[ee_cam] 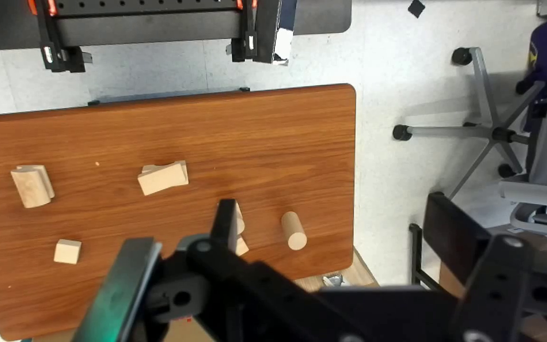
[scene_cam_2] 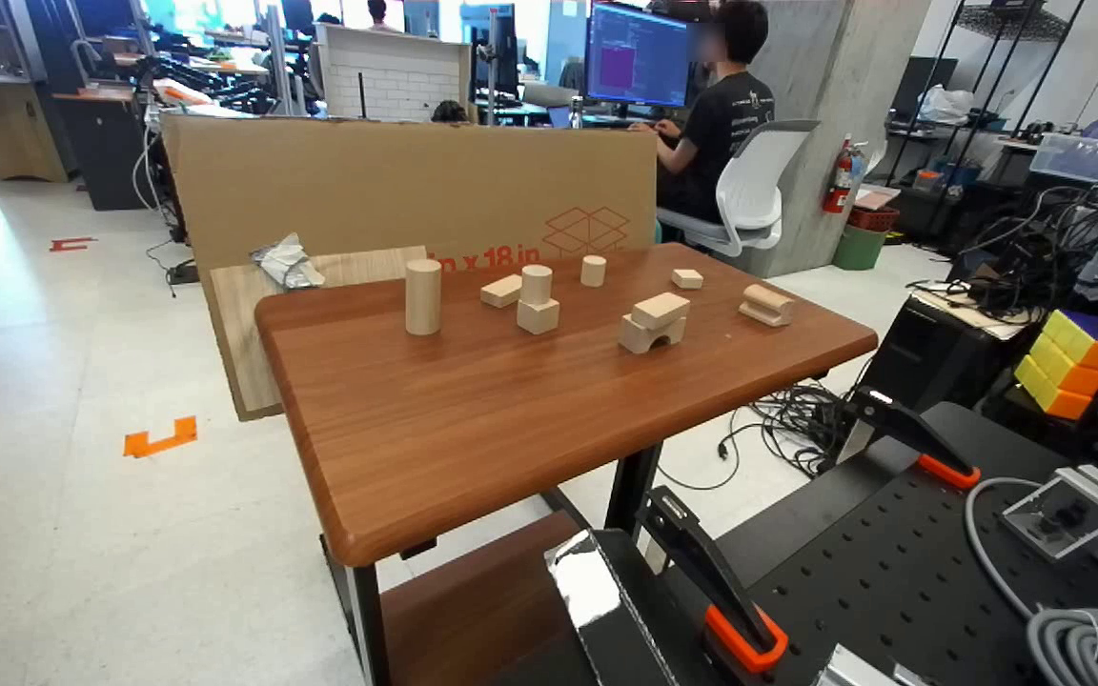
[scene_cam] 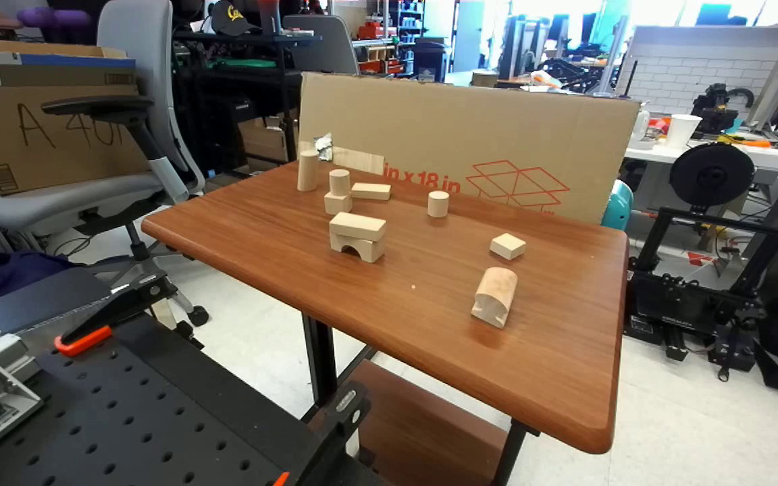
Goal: Remove the circular block from the square block and put it on the table
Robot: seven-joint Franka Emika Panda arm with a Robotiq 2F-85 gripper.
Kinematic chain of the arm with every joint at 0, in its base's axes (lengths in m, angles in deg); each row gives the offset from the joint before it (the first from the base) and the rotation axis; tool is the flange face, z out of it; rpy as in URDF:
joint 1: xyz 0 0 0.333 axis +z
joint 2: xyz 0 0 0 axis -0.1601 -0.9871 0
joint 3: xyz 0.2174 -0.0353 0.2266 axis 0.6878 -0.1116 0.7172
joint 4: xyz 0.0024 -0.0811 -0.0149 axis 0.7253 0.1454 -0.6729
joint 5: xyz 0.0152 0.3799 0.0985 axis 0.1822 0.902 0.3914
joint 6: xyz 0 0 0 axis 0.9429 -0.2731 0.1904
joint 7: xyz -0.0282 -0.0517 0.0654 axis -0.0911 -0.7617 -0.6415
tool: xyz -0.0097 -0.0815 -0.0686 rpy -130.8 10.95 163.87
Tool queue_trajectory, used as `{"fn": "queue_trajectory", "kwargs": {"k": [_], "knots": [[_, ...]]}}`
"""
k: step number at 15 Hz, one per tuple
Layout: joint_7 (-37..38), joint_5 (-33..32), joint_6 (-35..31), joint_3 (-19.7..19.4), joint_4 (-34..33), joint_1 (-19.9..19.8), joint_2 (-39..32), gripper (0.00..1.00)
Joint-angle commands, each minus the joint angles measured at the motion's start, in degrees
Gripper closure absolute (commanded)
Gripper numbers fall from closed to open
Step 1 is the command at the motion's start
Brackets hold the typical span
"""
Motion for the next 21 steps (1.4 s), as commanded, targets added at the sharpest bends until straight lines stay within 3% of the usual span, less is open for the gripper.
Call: {"fn": "queue_trajectory", "kwargs": {"k": [1,4,7,13,21], "knots": [[0.37,-0.25,-0.41,1.02,-0.68,-0.78,-1.35,0.0],[1.16,-0.39,-3.23,1.98,-1.93,-0.65,-5.36,0.0],[1.35,-2.11,-11.43,3.55,-2.03,-0.34,-10.75,0.0],[4.11,-11.59,-24.21,5.85,-4.57,0.32,-23.76,0.0],[6.48,-14.94,-24.86,4.81,-12.69,1.05,-37.01,0.0]]}}
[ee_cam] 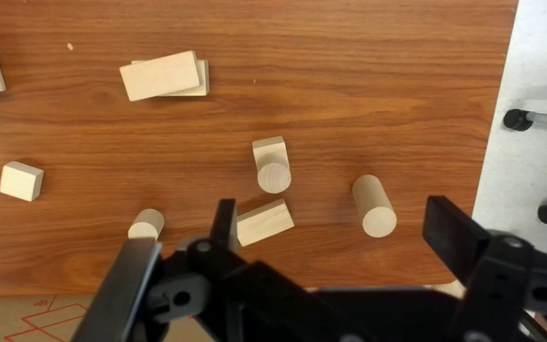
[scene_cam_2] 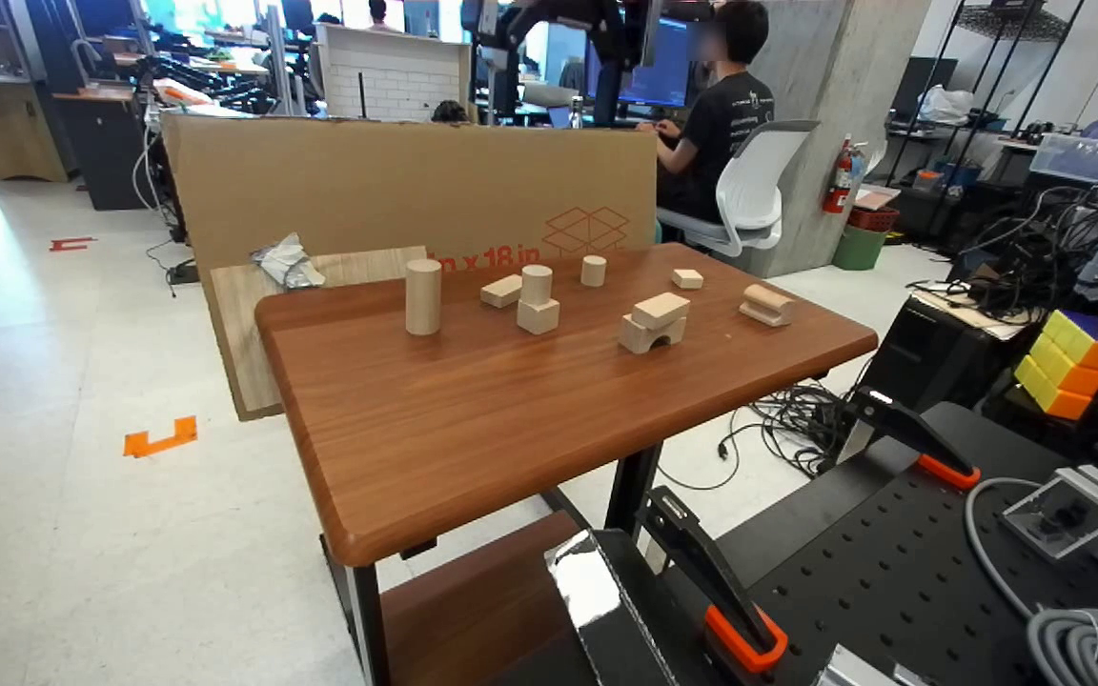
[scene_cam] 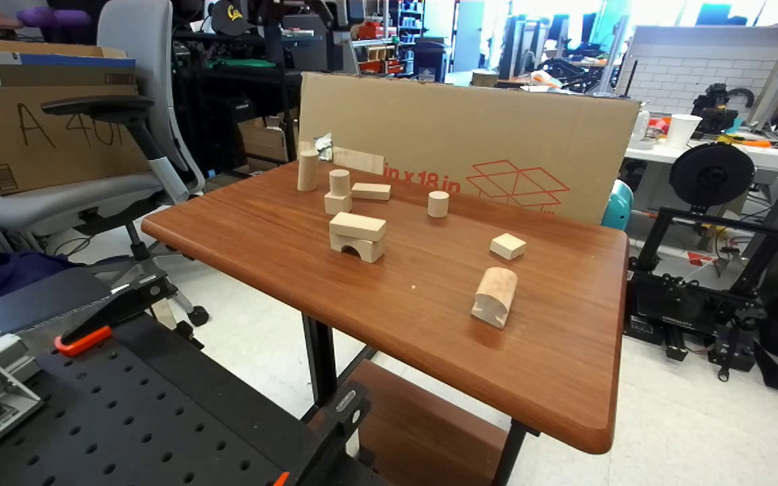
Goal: Remove the circular block from the square block and put it on the table
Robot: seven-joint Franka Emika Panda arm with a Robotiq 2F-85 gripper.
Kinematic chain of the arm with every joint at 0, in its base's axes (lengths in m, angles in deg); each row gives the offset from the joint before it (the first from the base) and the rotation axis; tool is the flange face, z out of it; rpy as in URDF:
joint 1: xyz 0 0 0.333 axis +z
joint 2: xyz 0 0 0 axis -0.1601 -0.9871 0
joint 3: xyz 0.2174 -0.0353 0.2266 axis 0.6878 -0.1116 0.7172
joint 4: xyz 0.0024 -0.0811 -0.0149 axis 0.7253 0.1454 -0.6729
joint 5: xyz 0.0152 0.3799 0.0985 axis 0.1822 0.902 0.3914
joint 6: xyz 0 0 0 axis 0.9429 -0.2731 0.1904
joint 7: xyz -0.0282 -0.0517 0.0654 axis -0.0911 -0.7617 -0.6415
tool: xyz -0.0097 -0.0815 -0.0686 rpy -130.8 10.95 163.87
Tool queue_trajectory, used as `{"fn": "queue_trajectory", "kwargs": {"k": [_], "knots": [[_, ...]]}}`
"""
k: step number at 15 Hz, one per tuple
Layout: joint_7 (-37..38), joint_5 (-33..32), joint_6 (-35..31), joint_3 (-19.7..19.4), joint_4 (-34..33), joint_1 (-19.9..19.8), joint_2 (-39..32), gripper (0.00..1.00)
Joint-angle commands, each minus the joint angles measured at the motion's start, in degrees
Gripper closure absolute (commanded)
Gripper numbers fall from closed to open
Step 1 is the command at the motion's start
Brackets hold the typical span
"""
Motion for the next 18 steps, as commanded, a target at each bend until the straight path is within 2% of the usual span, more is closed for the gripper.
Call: {"fn": "queue_trajectory", "kwargs": {"k": [1,9,18], "knots": [[1.09,-1.56,0.46,-0.89,-5.13,0.72,-5.81,0.0],[1.21,-3.24,1.47,-2.18,-10.85,1.55,-14.31,0.0],[1.71,-5.89,2.22,-3.69,-13.91,3.27,-19.86,0.0]]}}
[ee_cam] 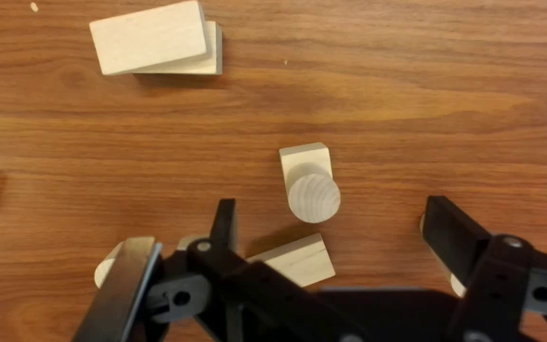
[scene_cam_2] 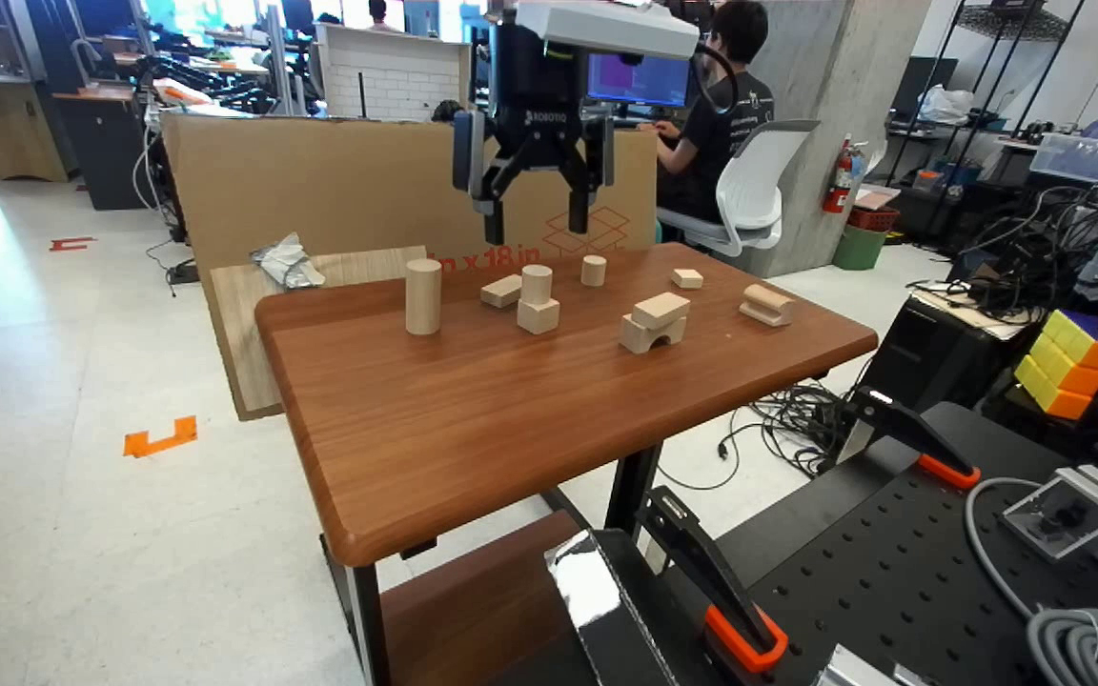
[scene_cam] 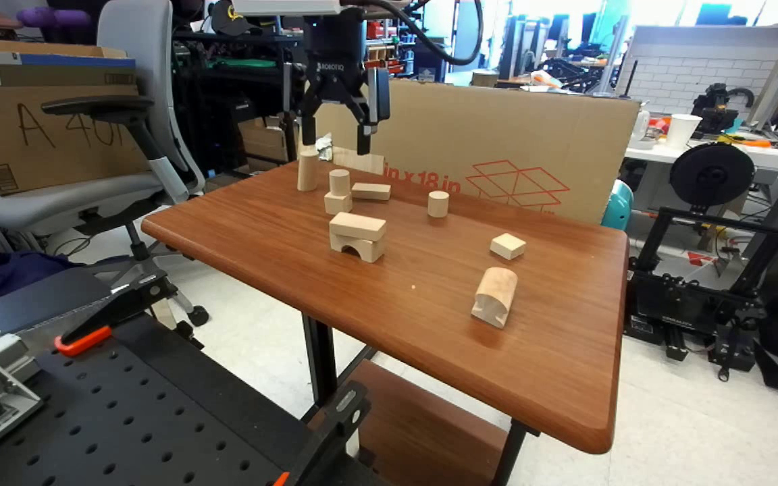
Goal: Remove the circular block from the square block and put it on the table
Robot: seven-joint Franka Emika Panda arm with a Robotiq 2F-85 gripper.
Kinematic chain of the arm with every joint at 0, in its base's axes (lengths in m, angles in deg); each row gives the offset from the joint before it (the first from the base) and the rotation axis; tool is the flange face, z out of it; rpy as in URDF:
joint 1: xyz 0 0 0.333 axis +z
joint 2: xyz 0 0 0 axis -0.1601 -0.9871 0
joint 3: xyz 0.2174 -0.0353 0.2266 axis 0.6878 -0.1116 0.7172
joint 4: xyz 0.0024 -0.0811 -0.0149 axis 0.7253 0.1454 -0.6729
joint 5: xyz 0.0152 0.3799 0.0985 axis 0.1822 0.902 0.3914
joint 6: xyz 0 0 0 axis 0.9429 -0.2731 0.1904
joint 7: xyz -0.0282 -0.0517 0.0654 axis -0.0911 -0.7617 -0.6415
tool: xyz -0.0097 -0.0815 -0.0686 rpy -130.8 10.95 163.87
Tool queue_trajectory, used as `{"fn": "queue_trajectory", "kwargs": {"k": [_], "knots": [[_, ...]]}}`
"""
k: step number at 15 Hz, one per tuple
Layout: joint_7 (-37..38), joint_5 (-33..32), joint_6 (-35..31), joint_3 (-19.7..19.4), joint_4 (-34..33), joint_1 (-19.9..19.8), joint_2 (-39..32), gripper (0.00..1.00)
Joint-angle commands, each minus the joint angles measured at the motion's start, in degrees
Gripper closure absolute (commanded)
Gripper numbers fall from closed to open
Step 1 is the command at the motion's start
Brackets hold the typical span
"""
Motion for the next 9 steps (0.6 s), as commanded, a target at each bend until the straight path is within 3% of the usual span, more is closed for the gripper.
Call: {"fn": "queue_trajectory", "kwargs": {"k": [1,7,8,9], "knots": [[1.45,-2.4,2.02,-1.25,-2.77,1.73,-2.56,0.0],[2.17,-3.49,2.15,-1.95,-4.19,2.73,-5.17,0.0],[2.11,-3.43,2.26,-2.02,-4.43,2.79,-5.49,0.23],[2.0,-3.36,2.41,-2.05,-4.62,2.8,-5.67,0.26]]}}
